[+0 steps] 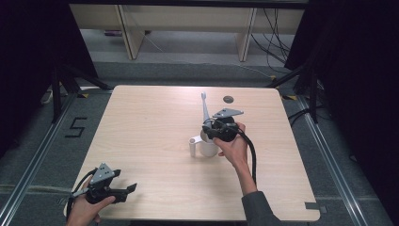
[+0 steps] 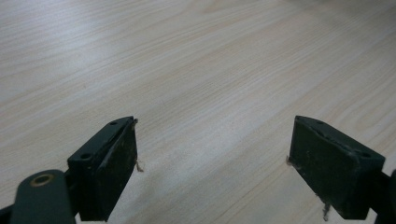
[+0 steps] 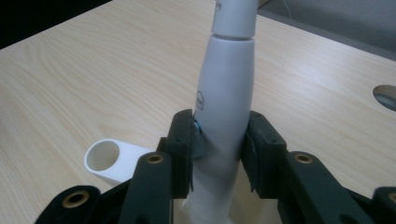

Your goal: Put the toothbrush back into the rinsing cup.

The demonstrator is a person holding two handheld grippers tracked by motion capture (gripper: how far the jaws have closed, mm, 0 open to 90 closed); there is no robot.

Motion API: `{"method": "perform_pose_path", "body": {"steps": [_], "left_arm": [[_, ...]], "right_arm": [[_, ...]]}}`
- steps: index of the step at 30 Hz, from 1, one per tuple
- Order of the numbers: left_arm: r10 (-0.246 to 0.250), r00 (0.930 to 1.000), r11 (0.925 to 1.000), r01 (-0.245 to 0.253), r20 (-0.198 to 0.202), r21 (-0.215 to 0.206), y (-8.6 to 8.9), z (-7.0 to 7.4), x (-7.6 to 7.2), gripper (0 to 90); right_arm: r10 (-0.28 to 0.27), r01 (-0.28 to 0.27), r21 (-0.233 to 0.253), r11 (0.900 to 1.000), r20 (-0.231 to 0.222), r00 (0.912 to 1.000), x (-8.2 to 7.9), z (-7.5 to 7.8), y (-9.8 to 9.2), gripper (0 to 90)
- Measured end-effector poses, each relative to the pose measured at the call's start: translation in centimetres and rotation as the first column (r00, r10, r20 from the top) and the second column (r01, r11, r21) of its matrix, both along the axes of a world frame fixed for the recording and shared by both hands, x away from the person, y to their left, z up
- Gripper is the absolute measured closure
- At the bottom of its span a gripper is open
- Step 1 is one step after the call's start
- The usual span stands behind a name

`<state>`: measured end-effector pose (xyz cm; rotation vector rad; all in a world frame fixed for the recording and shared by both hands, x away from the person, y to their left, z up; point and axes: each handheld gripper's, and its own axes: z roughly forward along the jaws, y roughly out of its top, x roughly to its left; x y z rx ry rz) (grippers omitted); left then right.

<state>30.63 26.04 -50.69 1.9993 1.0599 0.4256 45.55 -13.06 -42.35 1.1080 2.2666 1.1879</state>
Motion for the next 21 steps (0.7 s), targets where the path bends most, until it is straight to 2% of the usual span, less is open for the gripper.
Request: {"method": "perform_pose_path", "body": {"steps": [1,2,3,4,5,6,8,9,10,11,12,13,14,15,16,17,19,20,21], "left_arm": [[-0.004,1.0,1.0,0.004,0.005,-0.004,0.0,0.0,0.0,14.8],[-0.001,1.0,1.0,0.001,0.001,0.002,0.0,0.0,0.0,14.9],[-0.003,1.0,1.0,0.003,0.001,0.003,0.0,0.0,0.0,14.9],[-0.003,1.0,1.0,0.003,0.001,0.002,0.0,0.0,0.0,14.8],[-0.004,1.0,0.9999,0.004,0.005,-0.01,-0.1,-0.1,0.0,14.8],[-0.005,1.0,0.9999,0.005,0.003,-0.011,-0.1,-0.1,0.0,14.8],[0.004,1.0,0.9999,-0.004,0.002,-0.016,-0.2,-0.2,0.0,14.9],[0.0,1.0,1.0,0.0,-0.002,0.009,0.0,-0.1,0.0,14.9],[0.0,1.0,0.9998,0.0,0.0,-0.019,-0.2,-0.2,0.0,14.9],[0.0,1.0,0.9998,0.0,0.001,-0.021,-0.2,-0.2,0.0,14.8],[-0.001,1.0,1.0,0.001,-0.004,-0.004,-0.1,-0.2,0.1,14.8],[-0.001,1.0,0.9999,0.001,0.001,-0.011,-0.1,-0.3,0.1,14.8],[-0.013,0.9999,0.9999,0.013,-0.005,0.002,0.0,-0.3,0.1,14.8],[-0.023,0.9997,0.9996,0.023,-0.011,0.014,0.0,-0.2,0.1,14.8],[-0.025,0.9996,0.9996,0.025,-0.012,0.015,0.0,-0.2,0.1,14.8],[-0.01,0.9999,0.9999,0.01,-0.004,-0.003,-0.2,-0.3,0.1,14.9],[-0.002,1.0,0.9998,0.002,-0.001,-0.02,-0.2,-0.2,0.0,14.8],[-0.001,1.0,0.9997,0.001,0.003,-0.024,-0.2,-0.2,0.0,14.9],[-0.002,1.0,0.9998,0.002,0.002,-0.019,-0.1,-0.1,0.0,14.8]], "right_arm": [[-0.005,0.005,-0.007,1.0,-0.002,1.0,-0.1,-0.1,0.0,66.5],[-0.006,0.006,-0.006,1.0,0.014,0.9999,0.1,-0.3,-0.1,66.6],[0.006,-0.006,-0.016,1.0,0.005,1.0,0.1,-0.4,-0.2,66.5],[-0.008,0.008,-0.013,1.0,-0.014,0.9999,0.0,-0.5,-0.2,66.5],[0.006,-0.005,-0.022,1.0,0.022,0.9997,0.2,-0.8,-0.3,66.6],[-0.009,0.008,-0.011,1.0,-0.018,0.9998,0.0,-0.8,-0.3,66.6],[0.011,-0.011,-0.029,1.0,0.015,0.9998,0.1,-1.0,-0.4,66.6],[-0.002,0.002,-0.024,1.0,-0.007,1.0,0.0,-1.0,-0.3,66.5],[-0.004,0.004,-0.019,1.0,-0.022,0.9998,-0.1,-1.0,-0.2,66.5],[-0.007,0.007,-0.024,1.0,-0.007,0.9999,0.0,-1.3,-0.2,66.5],[-0.002,0.001,-0.039,0.999,-0.018,0.9998,0.0,-1.3,-0.2,66.5],[0.002,-0.002,-0.047,0.999,-0.014,0.9999,0.0,-1.4,-0.2,66.5],[0.002,-0.002,-0.052,0.999,-0.004,1.0,0.1,-1.6,-0.1,66.5],[-0.006,0.005,-0.041,0.999,-0.024,0.9997,0.0,-1.6,-0.1,66.5],[-0.008,0.008,-0.035,0.999,-0.013,0.9999,0.1,-1.7,-0.1,66.5],[-0.01,0.009,-0.031,0.999,-0.018,0.9998,0.1,-1.7,-0.1,66.5],[0.009,-0.009,-0.047,0.999,0.001,1.0,0.3,-1.7,-0.1,66.5],[-0.001,0.0,-0.033,0.999,-0.031,0.9995,0.2,-1.6,0.0,66.4],[-0.001,-0.001,-0.052,0.999,-0.026,0.9997,0.2,-1.5,0.0,66.3]]}}
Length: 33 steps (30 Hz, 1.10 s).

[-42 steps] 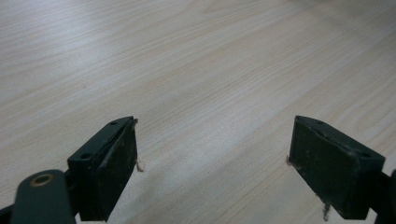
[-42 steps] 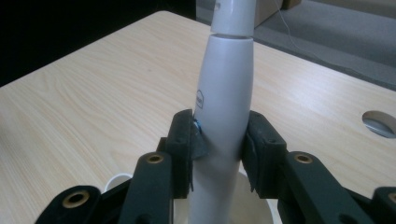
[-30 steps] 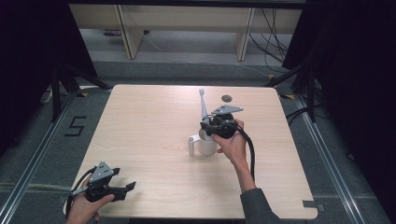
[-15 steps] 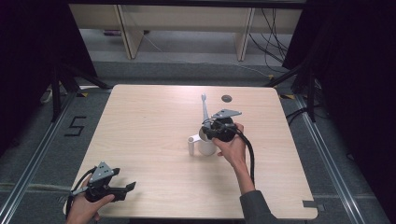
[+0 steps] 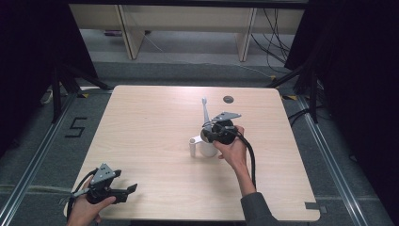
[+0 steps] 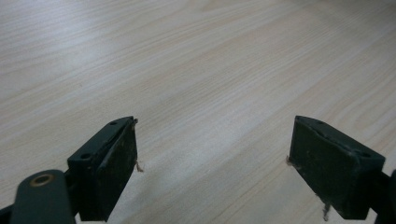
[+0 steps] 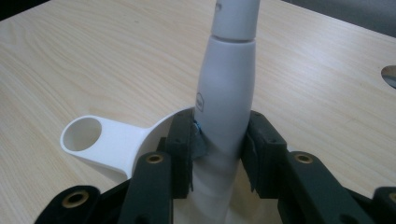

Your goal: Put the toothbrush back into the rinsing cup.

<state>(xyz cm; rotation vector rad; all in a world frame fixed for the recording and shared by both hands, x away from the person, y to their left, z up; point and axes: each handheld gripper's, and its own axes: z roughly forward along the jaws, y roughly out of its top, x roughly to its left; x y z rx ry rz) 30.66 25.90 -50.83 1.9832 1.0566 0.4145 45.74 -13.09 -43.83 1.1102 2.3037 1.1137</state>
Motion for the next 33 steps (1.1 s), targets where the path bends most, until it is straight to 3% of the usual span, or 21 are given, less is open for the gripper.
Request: {"method": "perform_pose_path", "body": {"steps": [2,3,4,6,11,17,21,24,31,32,33], "left_arm": [[0.003,1.0,1.0,-0.003,0.004,-0.005,0.0,0.0,0.0,14.8],[0.001,1.0,1.0,-0.001,0.003,-0.003,0.0,0.0,0.0,14.8],[-0.005,1.0,1.0,0.005,0.0,0.008,0.0,0.0,0.0,14.8],[-0.003,1.0,1.0,0.003,0.001,0.002,0.0,0.0,0.0,14.8],[-0.001,1.0,1.0,0.001,-0.003,0.005,0.1,0.0,0.0,14.8],[-0.005,1.0,1.0,0.005,0.001,0.003,0.0,0.0,0.0,14.8],[0.001,1.0,1.0,-0.001,0.0,-0.005,-0.1,-0.1,0.0,14.8],[-0.007,1.0,0.9999,0.007,-0.005,0.011,0.0,-0.1,0.1,14.8],[-0.001,1.0,1.0,0.001,-0.002,0.005,-0.1,-0.1,0.0,14.8],[0.001,1.0,1.0,-0.001,-0.001,0.002,-0.1,-0.1,0.0,14.9],[0.002,1.0,1.0,-0.002,0.001,0.0,-0.1,-0.1,0.0,14.8]], "right_arm": [[-0.011,0.011,-0.001,1.0,-0.012,0.9999,0.0,0.0,0.1,66.2],[0.015,-0.015,-0.004,1.0,0.012,0.9998,0.3,-0.1,0.1,66.2],[-0.017,0.017,0.008,1.0,-0.02,0.9997,0.1,0.0,0.3,66.1],[-0.012,0.012,0.009,1.0,0.012,0.9999,0.3,-0.3,0.4,65.9],[-0.022,0.022,0.004,1.0,0.002,0.9998,0.3,-0.2,0.4,65.5],[-0.036,0.037,0.013,0.999,-0.036,0.9987,-0.1,0.0,0.5,60.7],[-0.02,0.02,0.023,1.0,0.009,0.9998,-0.1,0.1,-0.1,56.9],[-0.037,0.037,0.06,0.998,0.001,0.9993,-0.4,0.7,-0.3,54.3],[-0.047,0.044,0.074,0.996,0.043,0.998,-0.6,1.6,-1.2,45.7],[-0.045,0.043,0.078,0.996,0.024,0.9987,-0.7,1.8,-1.3,44.7],[-0.04,0.037,0.074,0.997,0.049,0.998,-0.7,1.8,-1.4,43.9]]}}
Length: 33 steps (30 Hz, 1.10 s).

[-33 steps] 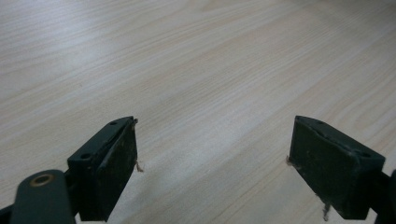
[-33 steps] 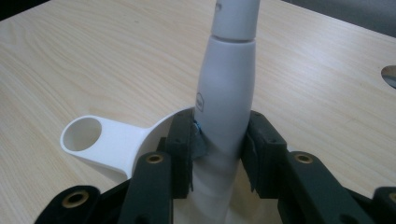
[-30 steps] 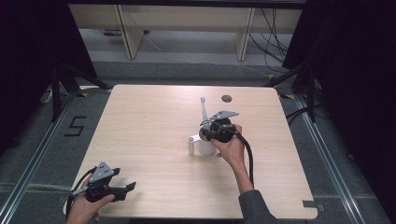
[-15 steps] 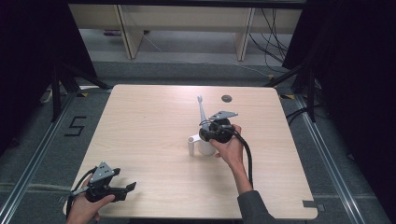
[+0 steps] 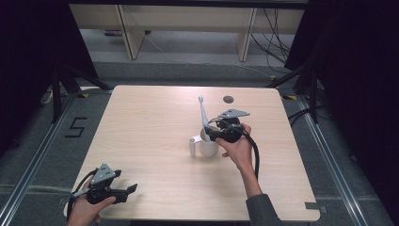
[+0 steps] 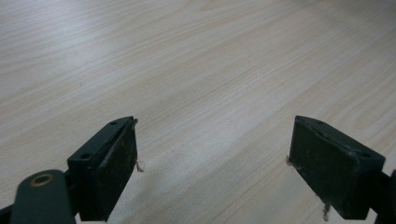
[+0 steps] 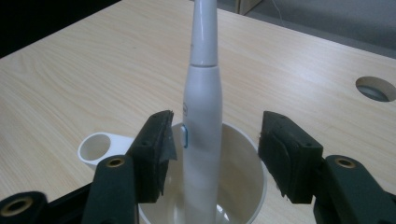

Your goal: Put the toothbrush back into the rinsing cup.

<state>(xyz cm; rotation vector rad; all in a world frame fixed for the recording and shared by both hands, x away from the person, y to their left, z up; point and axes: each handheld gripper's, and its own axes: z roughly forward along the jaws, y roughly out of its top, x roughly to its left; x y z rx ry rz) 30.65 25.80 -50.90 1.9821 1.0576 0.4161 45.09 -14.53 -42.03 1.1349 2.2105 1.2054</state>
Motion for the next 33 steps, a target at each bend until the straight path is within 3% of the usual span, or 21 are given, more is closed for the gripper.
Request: {"method": "perform_pose_path", "body": {"steps": [4,7,9,11,17,21,23,24,26,27,28,29,31,32,33], "left_arm": [[0.0,1.0,1.0,0.0,-0.002,0.001,0.0,0.0,0.0,14.8],[0.0,1.0,1.0,0.0,-0.002,0.0,0.0,0.0,0.0,14.8],[0.001,1.0,1.0,-0.001,-0.002,0.001,0.0,0.0,0.0,14.8],[0.0,1.0,1.0,0.0,-0.001,0.002,0.0,0.0,0.0,14.8],[0.002,1.0,1.0,-0.002,-0.001,0.0,0.1,0.0,0.0,14.8],[0.0,1.0,0.9999,0.0,-0.003,0.014,0.2,0.1,0.0,14.8],[0.004,1.0,1.0,-0.004,0.004,-0.005,0.0,0.0,0.0,14.8],[0.001,1.0,1.0,-0.001,0.001,0.0,0.1,0.1,0.0,14.8],[-0.001,1.0,1.0,0.001,0.005,0.0,0.1,0.1,0.0,14.8],[0.003,1.0,1.0,-0.003,0.006,0.0,0.1,0.1,0.0,14.8],[-0.006,1.0,0.9998,0.006,-0.002,0.019,0.2,0.2,0.0,14.8],[-0.002,1.0,0.9999,0.002,-0.001,0.012,0.2,0.1,0.0,14.8],[0.001,1.0,1.0,-0.001,0.005,-0.001,0.1,0.1,0.0,14.8],[0.001,1.0,1.0,-0.001,0.005,0.0,0.1,0.1,0.0,14.8],[-0.004,1.0,1.0,0.004,0.004,0.009,0.1,0.1,0.0,14.8]], "right_arm": [[-0.017,0.017,0.016,1.0,-0.008,0.9998,-0.2,0.3,-0.3,40.3],[-0.008,0.008,-0.002,1.0,-0.028,0.9996,-0.5,0.4,-0.3,37.6],[-0.003,0.003,-0.015,1.0,-0.004,1.0,-0.6,0.5,-0.5,35.5],[-0.002,0.002,0.001,1.0,-0.019,0.9998,-0.9,0.6,-0.5,33.4],[0.025,-0.024,-0.013,1.0,0.006,0.9997,-1.7,1.0,-0.7,28.7],[0.025,-0.025,-0.002,1.0,0.0,0.9997,-2.3,1.3,-1.1,26.0],[0.016,-0.016,0.011,1.0,-0.007,0.9998,-2.7,1.3,-1.2,25.1],[0.032,-0.032,0.003,0.999,0.015,0.9994,-2.6,1.3,-1.4,25.1],[0.012,-0.012,0.021,1.0,0.009,0.9999,-3.0,1.4,-1.6,24.3],[0.026,-0.026,0.008,1.0,0.039,0.9989,-3.0,1.4,-1.8,24.1],[0.009,-0.009,0.029,1.0,0.014,0.9999,-3.2,1.4,-1.8,23.9],[0.019,-0.019,0.02,1.0,0.031,0.9994,-3.2,1.4,-2.0,23.8],[-0.002,0.001,0.051,0.999,0.03,0.9996,-3.5,1.2,-2.0,23.3],[-0.006,0.005,0.06,0.998,0.01,0.9999,-3.8,1.3,-2.1,23.0],[0.004,-0.005,0.047,0.999,0.029,0.9996,-3.8,1.2,-2.3,22.9]]}}
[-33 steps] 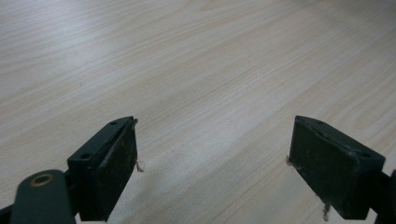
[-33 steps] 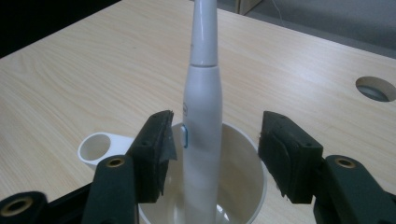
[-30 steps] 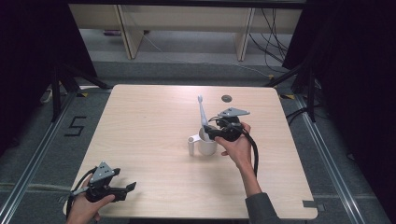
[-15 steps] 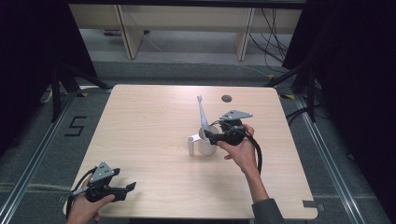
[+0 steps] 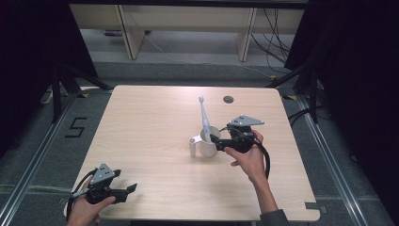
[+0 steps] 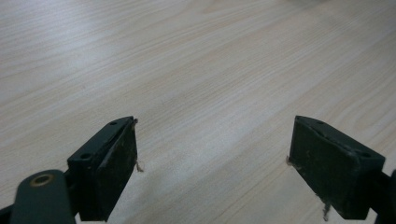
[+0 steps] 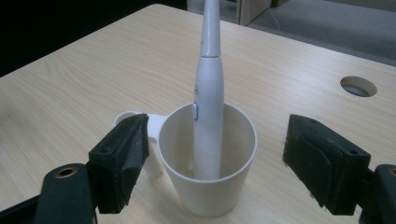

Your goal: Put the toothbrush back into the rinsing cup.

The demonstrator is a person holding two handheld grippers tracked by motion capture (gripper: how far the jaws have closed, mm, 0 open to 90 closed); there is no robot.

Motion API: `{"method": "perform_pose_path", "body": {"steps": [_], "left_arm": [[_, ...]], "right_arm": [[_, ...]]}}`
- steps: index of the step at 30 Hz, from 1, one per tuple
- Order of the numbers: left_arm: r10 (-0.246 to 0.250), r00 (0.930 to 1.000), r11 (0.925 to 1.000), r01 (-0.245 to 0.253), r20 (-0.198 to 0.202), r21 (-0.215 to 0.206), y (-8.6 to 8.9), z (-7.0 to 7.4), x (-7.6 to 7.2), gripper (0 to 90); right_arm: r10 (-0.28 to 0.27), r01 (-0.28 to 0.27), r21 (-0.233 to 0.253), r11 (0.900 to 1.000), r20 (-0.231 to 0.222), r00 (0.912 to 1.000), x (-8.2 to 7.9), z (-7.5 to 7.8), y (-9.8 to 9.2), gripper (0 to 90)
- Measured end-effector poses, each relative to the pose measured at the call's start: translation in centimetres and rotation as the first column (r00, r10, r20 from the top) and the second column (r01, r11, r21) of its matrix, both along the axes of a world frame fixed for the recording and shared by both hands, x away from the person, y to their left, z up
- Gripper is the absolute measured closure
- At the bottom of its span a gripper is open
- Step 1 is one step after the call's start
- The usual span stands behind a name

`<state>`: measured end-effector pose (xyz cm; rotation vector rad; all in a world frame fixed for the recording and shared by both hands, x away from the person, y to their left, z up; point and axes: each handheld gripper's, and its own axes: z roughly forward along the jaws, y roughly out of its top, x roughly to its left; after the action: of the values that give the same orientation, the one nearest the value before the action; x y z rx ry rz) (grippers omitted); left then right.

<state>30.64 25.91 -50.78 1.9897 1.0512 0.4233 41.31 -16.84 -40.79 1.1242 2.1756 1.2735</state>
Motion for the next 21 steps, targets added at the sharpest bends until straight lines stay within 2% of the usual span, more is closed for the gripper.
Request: {"method": "perform_pose_path", "body": {"steps": [2,4,5,6,7,8,9,12,13,14,17,18,19,20,21], "left_arm": [[0.0,1.0,1.0,0.0,-0.003,0.0,0.0,0.0,0.0,14.8],[-0.001,1.0,1.0,0.001,-0.001,-0.002,0.0,0.0,0.0,14.8],[-0.011,0.9999,0.9998,0.011,-0.001,0.018,0.1,0.1,0.0,14.8],[-0.012,0.9999,0.9999,0.012,0.0,0.008,0.1,0.0,0.0,14.8],[-0.023,0.9997,0.9994,0.023,-0.004,0.026,0.2,0.1,0.0,14.8],[-0.009,1.0,1.0,0.009,0.0,0.002,0.0,0.0,0.0,14.8],[-0.005,1.0,1.0,0.005,-0.004,0.0,0.0,0.0,0.0,14.8],[-0.005,1.0,1.0,0.005,0.0,0.001,-0.1,-0.1,0.0,14.8],[-0.006,1.0,1.0,0.006,-0.001,0.002,-0.1,0.0,0.0,14.8],[-0.006,1.0,1.0,0.006,-0.001,0.002,0.0,0.0,0.0,14.8],[0.005,1.0,0.9999,-0.005,-0.003,-0.014,-0.1,-0.1,0.0,14.8],[0.007,1.0,0.9999,-0.007,-0.003,-0.011,-0.1,-0.2,0.0,14.8],[0.002,1.0,1.0,-0.003,-0.005,-0.007,-0.1,-0.1,0.0,14.8],[-0.005,1.0,1.0,0.005,-0.004,0.0,0.0,-0.1,0.0,14.8],[-0.003,1.0,1.0,0.003,0.0,-0.009,-0.1,-0.1,0.0,14.8]], "right_arm": [[0.004,-0.004,-0.008,1.0,0.01,0.9999,-0.1,0.0,-0.2,22.3],[-0.008,0.008,0.01,1.0,-0.007,0.9999,-0.3,0.1,-0.1,21.5],[-0.004,0.004,0.011,1.0,0.0,1.0,-0.3,0.1,-0.2,20.9],[-0.005,0.005,0.012,1.0,-0.006,1.0,-0.5,0.2,-0.2,20.3],[0.0,0.0,0.014,1.0,-0.002,1.0,-0.5,0.2,-0.2,19.8],[-0.004,0.004,0.02,1.0,0.0,1.0,-0.7,0.3,-0.3,19.0],[0.0,0.0,0.015,1.0,0.013,0.9999,-0.7,0.3,-0.5,18.6],[-0.009,0.009,0.044,0.999,-0.001,1.0,-1.2,0.4,-0.8,16.9],[0.009,-0.009,0.044,0.999,0.009,0.9999,-1.2,0.4,-1.0,16.8],[-0.003,0.003,0.057,0.998,-0.006,1.0,-1.5,0.4,-1.1,16.4],[0.001,-0.001,0.054,0.999,-0.004,1.0,-1.9,0.2,-1.4,16.1],[0.022,-0.022,0.048,0.999,0.009,0.9997,-1.9,0.1,-1.5,16.1],[0.008,-0.007,0.055,0.998,-0.014,0.9999,-2.2,0.2,-1.5,16.0],[0.026,-0.027,0.051,0.998,0.012,0.9996,-2.1,0.1,-1.6,16.0],[0.012,-0.011,0.053,0.999,-0.015,0.9998,-2.3,0.1,-1.6,16.0]]}}
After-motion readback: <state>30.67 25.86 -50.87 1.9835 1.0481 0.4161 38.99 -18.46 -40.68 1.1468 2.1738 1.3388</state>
